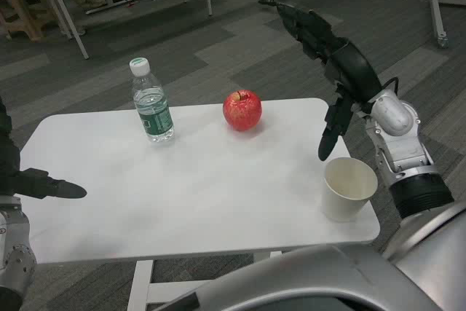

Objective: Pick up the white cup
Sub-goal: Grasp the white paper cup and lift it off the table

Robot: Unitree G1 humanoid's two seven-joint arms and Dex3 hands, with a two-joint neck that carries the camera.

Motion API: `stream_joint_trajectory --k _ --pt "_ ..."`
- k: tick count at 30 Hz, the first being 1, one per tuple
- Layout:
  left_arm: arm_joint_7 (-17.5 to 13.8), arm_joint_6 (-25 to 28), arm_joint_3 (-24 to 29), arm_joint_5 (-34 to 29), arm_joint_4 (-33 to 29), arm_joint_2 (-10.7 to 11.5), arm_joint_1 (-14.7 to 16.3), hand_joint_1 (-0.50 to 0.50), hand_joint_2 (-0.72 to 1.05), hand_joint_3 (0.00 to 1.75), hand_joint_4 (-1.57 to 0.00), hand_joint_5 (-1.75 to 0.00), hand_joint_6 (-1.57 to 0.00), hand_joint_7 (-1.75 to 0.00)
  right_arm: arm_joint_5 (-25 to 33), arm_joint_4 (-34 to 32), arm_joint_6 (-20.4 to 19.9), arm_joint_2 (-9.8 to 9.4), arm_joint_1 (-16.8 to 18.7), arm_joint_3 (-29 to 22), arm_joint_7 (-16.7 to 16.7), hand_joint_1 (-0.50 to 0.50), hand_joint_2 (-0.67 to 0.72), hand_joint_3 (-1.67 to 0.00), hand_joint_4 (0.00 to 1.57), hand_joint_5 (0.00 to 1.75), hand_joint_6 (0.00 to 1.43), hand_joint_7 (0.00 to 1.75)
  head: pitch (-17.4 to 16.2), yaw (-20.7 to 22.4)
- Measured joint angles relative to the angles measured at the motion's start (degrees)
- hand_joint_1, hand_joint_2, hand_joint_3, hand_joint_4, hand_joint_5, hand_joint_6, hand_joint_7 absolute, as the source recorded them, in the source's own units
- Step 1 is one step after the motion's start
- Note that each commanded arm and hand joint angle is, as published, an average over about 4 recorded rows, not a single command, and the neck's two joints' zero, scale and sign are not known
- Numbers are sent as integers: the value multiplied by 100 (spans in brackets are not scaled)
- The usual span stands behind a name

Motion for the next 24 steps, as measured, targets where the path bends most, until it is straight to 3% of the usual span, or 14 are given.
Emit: stream_joint_trajectory --k 2,6,8,11,24 --pt "13 5 127 122 -108 -1 0 -50 -72 9 0 -31 0 -14 -65 0 -13 -13 -134 96 -393 -46 72 0 0 2 0 21 36 -121" --pt "102 -19 731 625 -712 0 -102 -50 -72 9 0 -31 0 -14 -259 -107 -252 -266 -898 437 -2059 -46 72 0 0 5 0 21 56 -241" --pt "155 -74 959 739 -923 12 -230 -50 -72 9 0 -31 0 -14 -293 -270 -446 -455 -1252 505 -2520 -46 72 0 0 0 0 21 46 -243" --pt "188 -127 1044 752 -1025 32 -346 -50 -72 9 0 -31 0 -14 -297 -405 -606 -588 -1448 528 -2638 -46 72 0 0 0 0 21 34 -251" --pt "190 -119 1025 763 -1027 26 -344 -50 -72 9 0 -31 0 -14 -298 -376 -598 -586 -1422 554 -2638 -46 72 0 0 0 0 21 -103 -228"
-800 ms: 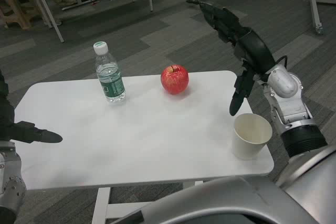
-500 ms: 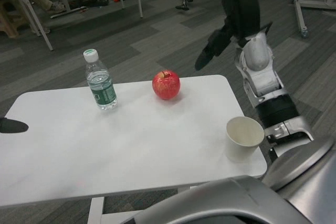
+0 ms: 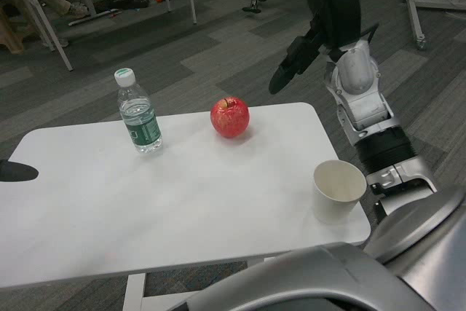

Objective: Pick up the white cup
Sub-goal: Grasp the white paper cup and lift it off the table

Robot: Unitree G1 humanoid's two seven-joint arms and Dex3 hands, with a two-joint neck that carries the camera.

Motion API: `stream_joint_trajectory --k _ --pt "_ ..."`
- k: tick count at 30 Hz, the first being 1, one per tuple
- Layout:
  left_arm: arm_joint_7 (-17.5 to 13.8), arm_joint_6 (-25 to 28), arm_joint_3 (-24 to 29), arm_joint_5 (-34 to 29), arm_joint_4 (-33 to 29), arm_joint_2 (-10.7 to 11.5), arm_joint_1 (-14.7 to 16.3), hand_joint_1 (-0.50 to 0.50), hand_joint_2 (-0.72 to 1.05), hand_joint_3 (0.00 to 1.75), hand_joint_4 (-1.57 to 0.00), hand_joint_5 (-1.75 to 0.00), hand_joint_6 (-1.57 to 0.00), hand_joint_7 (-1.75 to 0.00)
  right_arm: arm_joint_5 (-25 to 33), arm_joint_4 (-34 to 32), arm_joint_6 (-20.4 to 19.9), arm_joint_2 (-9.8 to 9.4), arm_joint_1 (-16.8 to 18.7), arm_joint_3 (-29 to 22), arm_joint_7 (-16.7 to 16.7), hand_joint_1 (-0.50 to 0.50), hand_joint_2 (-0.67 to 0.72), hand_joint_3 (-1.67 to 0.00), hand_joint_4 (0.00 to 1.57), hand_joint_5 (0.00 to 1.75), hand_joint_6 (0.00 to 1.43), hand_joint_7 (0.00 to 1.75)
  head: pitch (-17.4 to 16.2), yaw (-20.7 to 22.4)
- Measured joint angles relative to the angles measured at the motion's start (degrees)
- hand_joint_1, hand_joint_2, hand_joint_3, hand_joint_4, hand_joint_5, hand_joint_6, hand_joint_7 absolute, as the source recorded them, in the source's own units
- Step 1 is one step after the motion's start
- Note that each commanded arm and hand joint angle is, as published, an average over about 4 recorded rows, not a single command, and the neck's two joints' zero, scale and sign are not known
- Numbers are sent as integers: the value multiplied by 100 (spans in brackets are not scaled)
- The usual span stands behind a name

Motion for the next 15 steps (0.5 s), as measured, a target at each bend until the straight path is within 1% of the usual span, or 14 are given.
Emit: stream_joint_trajectory --k 3,7,11,14,15 --pt "0 0 0 0 0 0 0 -50 -72 9 0 -31 0 -14 0 0 0 0 0 5 2 -46 72 0 0 0 0 21 -148 19" --pt "0 9 0 0 0 -1 0 -50 -72 9 0 -31 0 -14 75 29 -2 0 16 1 19 -46 72 0 0 5 0 21 -508 167" --pt "1 96 -1 0 1 -1 0 -50 -72 9 0 -31 0 -14 307 237 3 1 155 -42 56 -46 72 0 0 2 0 21 -817 416" --pt "-1 194 -7 3 15 -1 0 -50 -72 9 0 -31 0 -14 337 291 3 2 229 -112 59 -46 72 0 0 0 0 21 -956 499" --pt "-2 224 -14 7 38 0 -2 -50 -72 9 0 -31 0 -14 343 315 3 2 255 -140 59 -46 72 0 0 2 0 21 -985 510"
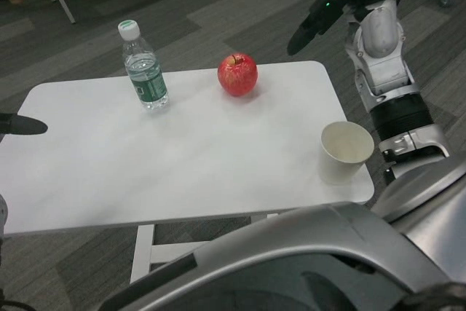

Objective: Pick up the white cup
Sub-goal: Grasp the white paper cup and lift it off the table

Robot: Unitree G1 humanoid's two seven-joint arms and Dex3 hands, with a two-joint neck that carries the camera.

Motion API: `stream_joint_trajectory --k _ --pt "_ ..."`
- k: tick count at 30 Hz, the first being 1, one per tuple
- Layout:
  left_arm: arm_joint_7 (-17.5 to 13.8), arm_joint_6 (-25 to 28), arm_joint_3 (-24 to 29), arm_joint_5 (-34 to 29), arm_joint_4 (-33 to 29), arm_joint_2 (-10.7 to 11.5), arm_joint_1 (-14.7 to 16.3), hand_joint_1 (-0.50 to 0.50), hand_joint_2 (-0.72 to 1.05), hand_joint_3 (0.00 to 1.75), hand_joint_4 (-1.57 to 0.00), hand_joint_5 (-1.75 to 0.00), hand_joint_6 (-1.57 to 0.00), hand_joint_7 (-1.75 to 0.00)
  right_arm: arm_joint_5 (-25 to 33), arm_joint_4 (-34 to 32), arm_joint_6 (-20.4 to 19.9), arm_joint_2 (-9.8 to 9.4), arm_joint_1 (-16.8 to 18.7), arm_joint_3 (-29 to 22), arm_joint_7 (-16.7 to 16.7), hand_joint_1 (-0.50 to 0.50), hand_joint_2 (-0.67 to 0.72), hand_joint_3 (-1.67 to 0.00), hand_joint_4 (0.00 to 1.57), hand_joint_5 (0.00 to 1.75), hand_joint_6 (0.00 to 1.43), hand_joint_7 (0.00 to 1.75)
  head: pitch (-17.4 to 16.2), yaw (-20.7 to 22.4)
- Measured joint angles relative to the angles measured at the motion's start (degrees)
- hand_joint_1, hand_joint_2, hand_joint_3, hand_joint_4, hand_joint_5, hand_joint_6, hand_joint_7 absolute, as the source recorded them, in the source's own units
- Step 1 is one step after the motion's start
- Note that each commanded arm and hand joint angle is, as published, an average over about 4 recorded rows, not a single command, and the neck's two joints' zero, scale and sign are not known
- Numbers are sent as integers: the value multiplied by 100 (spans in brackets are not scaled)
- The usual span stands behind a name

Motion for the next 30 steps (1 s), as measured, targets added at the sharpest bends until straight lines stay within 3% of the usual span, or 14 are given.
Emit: stream_joint_trajectory --k 3,12,18,24,30 --pt "-5 89 -31 13 117 4 -6 -50 -68 9 0 -31 0 -14 36 64 0 13 90 -86 -2 -46 72 0 0 10 0 21 -57 27" --pt "-6 258 -212 -67 217 65 -55 -50 -64 9 0 -31 0 -14 253 364 -2 44 324 -522 -69 -44 72 0 6 10 0 28 -19 -153" --pt "-30 275 -311 -118 302 61 -74 -50 -64 9 0 -31 0 -14 394 697 -28 112 661 -972 -483 -42 72 0 34 19 0 35 63 -367" --pt "-33 282 -317 -203 322 133 -82 -50 -64 9 0 -31 0 -14 444 1218 -87 176 1058 -1431 -732 -42 72 0 42 19 0 30 192 -1023" --pt "-32 283 -326 -273 348 168 -93 -50 -64 9 0 -31 0 -14 446 1612 -108 438 1355 -1745 -727 -42 72 0 49 19 0 28 288 -1689"
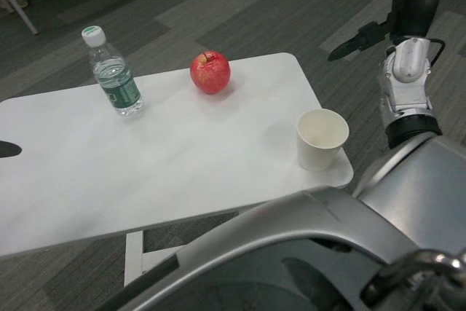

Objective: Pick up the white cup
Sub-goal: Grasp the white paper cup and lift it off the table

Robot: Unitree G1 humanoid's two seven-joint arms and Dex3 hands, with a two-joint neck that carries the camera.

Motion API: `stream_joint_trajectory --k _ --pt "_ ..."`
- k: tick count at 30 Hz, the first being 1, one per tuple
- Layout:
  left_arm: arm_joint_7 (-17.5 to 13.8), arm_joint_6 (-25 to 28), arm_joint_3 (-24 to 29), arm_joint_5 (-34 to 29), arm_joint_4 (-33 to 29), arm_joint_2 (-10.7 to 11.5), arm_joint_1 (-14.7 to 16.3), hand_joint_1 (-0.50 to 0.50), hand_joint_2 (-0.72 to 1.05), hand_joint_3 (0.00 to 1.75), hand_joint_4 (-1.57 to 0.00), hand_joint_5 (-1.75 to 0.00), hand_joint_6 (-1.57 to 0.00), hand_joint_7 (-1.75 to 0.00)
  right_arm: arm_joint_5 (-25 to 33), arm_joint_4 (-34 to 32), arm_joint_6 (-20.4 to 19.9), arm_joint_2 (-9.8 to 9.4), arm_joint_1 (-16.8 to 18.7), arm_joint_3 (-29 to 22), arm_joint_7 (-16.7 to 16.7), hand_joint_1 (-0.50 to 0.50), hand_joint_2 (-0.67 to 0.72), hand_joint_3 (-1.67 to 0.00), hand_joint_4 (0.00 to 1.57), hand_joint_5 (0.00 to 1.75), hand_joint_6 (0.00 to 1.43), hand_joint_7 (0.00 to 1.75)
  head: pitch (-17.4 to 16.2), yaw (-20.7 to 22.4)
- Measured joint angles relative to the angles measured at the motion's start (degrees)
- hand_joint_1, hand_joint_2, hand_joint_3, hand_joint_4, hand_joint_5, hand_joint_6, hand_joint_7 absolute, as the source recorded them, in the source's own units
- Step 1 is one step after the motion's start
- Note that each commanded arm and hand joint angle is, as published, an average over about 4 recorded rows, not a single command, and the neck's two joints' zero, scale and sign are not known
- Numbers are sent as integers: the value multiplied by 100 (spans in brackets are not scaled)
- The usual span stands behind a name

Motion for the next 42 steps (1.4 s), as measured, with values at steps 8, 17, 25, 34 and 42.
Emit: stream_joint_trajectory --k 8,17,25,34,42 --pt "-3 -8 -127 -95 11 68 -37 -50 -64 9 0 -31 0 -14 1 598 -23 491 743 -541 143 -43 72 0 57 19 0 31 -69 -978" --pt "-6 -73 -209 -119 183 67 -53 -50 -64 9 0 -31 0 -14 0 763 -25 1189 1372 -670 338 -46 72 0 60 19 0 28 -353 -1168" --pt "-6 -73 -281 -139 210 67 -53 -50 -64 9 0 -31 0 -14 0 898 -25 1312 1561 -693 513 -46 72 0 60 24 0 28 -500 -1013" --pt "-4 -73 -284 -159 228 54 -53 -50 -64 9 0 -31 0 -14 -1 904 -25 1443 1786 -486 691 -44 72 0 60 22 0 28 -616 -1085" --pt "-3 -72 -337 -158 420 16 -121 -50 -64 9 0 -31 0 -14 0 501 -20 1612 1990 -121 786 -45 72 0 59 29 0 28 -634 -1354"
